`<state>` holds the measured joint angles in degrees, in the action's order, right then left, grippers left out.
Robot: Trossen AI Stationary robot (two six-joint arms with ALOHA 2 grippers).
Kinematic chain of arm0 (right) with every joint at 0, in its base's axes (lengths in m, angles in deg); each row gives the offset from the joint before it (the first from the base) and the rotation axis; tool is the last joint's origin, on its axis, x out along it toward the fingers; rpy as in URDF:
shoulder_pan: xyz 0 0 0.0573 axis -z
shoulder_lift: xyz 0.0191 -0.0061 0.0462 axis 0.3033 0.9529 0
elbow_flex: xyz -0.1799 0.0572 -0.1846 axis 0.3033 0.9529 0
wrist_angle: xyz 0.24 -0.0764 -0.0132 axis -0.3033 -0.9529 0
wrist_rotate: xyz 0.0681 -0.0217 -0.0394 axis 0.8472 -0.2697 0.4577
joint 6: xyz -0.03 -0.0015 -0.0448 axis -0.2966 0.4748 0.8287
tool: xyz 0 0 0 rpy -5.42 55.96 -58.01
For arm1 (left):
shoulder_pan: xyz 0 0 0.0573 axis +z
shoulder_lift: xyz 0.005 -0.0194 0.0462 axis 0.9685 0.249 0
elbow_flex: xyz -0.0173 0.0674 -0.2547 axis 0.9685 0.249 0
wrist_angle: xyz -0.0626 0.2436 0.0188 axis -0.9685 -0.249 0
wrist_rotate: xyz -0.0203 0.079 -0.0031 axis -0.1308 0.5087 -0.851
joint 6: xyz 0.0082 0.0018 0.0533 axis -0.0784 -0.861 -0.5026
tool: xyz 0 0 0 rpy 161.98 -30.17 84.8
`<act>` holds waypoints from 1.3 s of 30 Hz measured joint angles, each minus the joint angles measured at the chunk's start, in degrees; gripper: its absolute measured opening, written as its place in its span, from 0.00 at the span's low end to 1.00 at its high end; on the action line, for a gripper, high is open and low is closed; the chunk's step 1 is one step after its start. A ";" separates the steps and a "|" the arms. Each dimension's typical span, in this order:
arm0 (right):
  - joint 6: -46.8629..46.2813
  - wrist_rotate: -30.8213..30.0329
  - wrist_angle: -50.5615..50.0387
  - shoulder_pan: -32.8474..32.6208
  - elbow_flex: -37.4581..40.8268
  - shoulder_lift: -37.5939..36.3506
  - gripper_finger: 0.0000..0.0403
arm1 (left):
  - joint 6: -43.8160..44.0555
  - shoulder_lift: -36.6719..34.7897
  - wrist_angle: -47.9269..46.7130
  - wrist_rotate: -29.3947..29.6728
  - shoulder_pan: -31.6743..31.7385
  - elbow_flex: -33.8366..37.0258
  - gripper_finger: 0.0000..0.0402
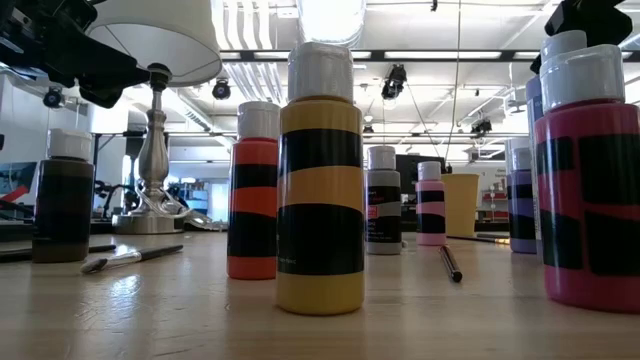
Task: Pick & Place Paint Supplies
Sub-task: Put the big blue paint bottle into the bin
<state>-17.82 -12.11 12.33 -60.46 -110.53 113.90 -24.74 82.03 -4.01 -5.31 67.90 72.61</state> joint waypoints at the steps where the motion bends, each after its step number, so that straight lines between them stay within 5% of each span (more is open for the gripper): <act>1: 0.00 0.00 -0.03 -0.04 0.07 0.00 0.90 | 0.00 0.00 0.00 0.00 0.00 0.00 0.41; 20: 1.11 -1.38 2.53 0.07 0.93 4.59 0.88 | 0.00 0.01 -0.01 0.00 0.02 0.00 0.41; 39: 1.36 -1.29 2.55 0.07 0.90 2.62 0.51 | 0.00 0.00 -0.01 0.00 0.07 0.00 0.41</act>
<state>-16.47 -13.40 14.87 -60.40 -109.62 116.52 -24.74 82.03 -4.02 -5.31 67.96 72.61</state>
